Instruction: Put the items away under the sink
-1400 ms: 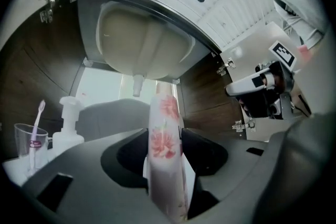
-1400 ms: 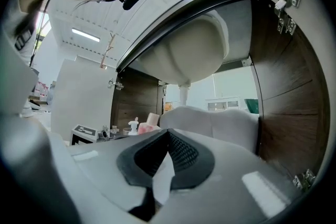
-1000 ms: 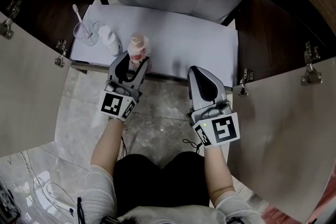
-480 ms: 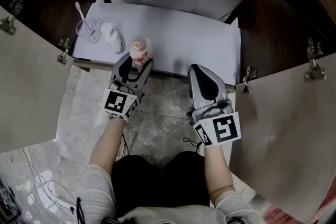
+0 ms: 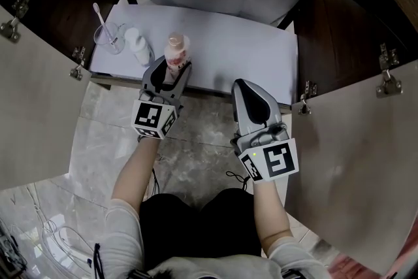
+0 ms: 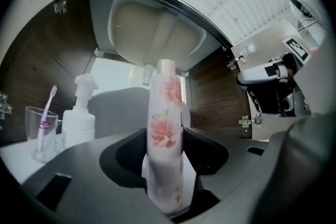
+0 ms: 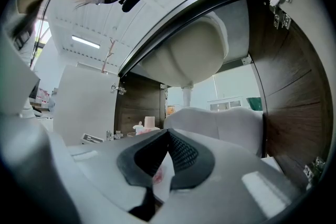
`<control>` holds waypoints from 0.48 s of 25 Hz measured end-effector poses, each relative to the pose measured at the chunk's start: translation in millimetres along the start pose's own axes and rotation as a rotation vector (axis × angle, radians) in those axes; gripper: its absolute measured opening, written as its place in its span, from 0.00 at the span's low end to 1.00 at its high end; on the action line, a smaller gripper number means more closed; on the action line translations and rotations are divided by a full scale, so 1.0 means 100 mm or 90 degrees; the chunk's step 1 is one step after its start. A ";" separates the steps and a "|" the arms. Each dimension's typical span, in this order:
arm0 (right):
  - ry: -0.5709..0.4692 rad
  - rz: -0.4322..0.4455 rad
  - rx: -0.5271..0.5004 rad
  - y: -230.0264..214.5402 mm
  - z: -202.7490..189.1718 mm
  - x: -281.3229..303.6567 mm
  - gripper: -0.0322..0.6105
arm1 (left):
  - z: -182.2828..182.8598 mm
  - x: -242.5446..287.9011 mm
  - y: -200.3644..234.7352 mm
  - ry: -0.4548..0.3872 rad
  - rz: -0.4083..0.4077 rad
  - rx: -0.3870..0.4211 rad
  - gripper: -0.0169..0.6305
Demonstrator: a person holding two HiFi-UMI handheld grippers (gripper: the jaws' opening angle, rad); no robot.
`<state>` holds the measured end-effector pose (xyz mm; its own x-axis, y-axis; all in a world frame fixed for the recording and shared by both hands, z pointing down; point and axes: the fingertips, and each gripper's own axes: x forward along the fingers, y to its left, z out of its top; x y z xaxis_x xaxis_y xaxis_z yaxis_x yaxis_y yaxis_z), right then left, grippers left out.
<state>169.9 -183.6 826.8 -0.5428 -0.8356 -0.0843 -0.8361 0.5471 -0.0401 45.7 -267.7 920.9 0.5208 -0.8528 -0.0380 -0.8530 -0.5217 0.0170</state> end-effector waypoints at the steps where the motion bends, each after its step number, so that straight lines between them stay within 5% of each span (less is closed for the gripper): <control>1: 0.000 0.000 -0.002 0.00 0.00 0.00 0.07 | -0.01 0.03 0.01 0.001 0.002 0.004 0.36; 12: 0.012 -0.010 -0.012 -0.02 -0.01 -0.05 0.07 | -0.02 0.15 0.04 0.017 0.002 -0.003 0.36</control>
<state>174.3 -181.1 828.4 -0.5303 -0.8453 -0.0654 -0.8461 0.5326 -0.0229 50.0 -282.9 922.8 0.5194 -0.8544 -0.0119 -0.8541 -0.5196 0.0224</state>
